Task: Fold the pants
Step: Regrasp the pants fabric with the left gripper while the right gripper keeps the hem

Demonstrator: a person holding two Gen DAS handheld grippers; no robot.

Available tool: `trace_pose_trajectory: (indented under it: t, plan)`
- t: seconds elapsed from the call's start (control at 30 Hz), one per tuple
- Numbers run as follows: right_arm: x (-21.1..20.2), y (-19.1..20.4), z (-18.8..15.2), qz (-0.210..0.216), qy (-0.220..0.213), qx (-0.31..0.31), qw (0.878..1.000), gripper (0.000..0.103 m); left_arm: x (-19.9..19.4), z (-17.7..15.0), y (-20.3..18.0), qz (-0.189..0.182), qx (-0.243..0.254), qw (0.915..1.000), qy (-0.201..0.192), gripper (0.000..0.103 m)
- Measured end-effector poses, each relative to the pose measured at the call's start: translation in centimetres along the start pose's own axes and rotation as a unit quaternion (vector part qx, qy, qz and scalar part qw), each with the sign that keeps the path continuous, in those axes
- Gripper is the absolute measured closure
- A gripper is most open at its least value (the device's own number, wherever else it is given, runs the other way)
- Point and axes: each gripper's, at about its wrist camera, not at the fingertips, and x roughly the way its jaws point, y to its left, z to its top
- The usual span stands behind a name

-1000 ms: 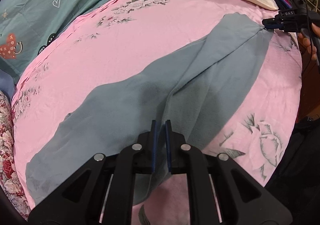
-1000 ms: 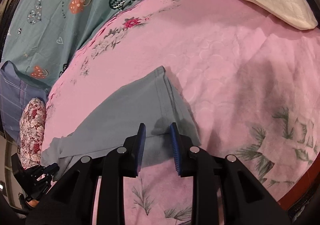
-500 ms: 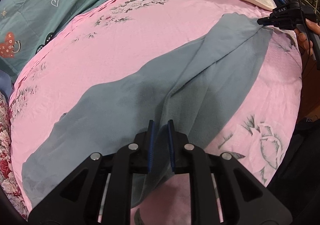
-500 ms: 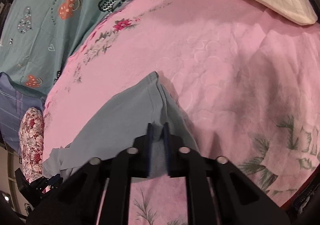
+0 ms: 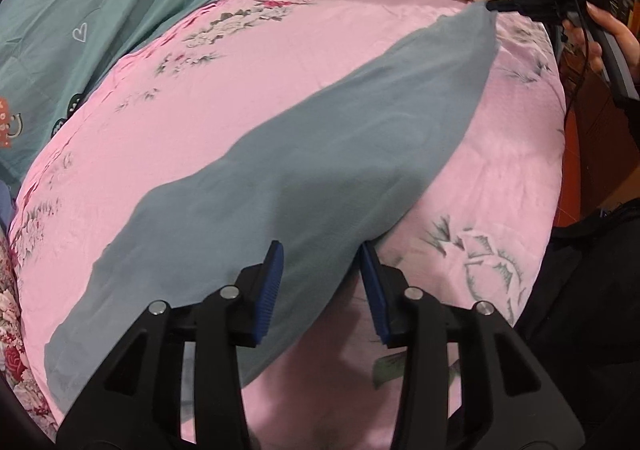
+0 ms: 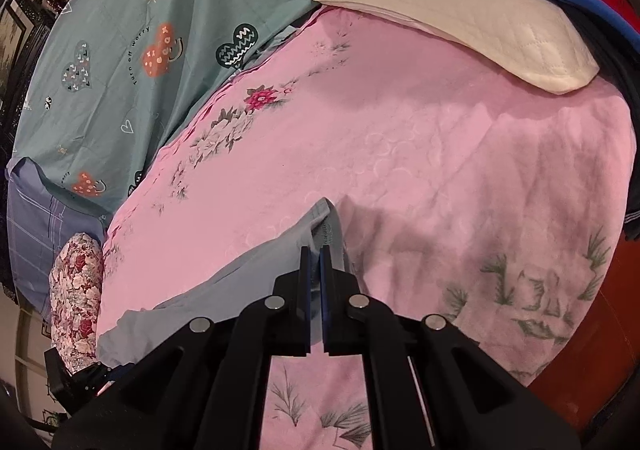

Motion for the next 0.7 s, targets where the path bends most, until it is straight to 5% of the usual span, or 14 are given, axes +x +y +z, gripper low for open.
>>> trace_pose_trajectory:
  t: [0.1, 0.2, 0.27, 0.53, 0.7]
  plan:
    - [0.0, 0.4, 0.4, 0.002, -0.003, -0.006, 1.0, 0.1, 0.4, 0.0, -0.5, 0.004, 0.008, 1.0, 0.003, 0.064]
    - [-0.1, 0.5, 0.7, 0.005, -0.006, -0.006, 1.0, 0.1, 0.4, 0.1, -0.1, 0.0, -0.001, 1.0, 0.007, 0.091]
    - [-0.1, 0.5, 0.9, 0.008, -0.005, -0.005, 1.0, 0.1, 0.2, 0.1, -0.2, 0.007, 0.003, 1.0, 0.005, 0.097]
    - [1.0, 2.3, 3.0, 0.022, -0.003, -0.013, 1.0, 0.1, -1.8, 1.9, 1.8, 0.038, 0.003, 0.9992, -0.016, 0.097]
    - [0.9, 4.6, 5.1, 0.039, -0.014, -0.026, 0.999, 0.1, -2.2, 2.6, 2.3, 0.019, 0.002, 0.9998, -0.007, 0.097]
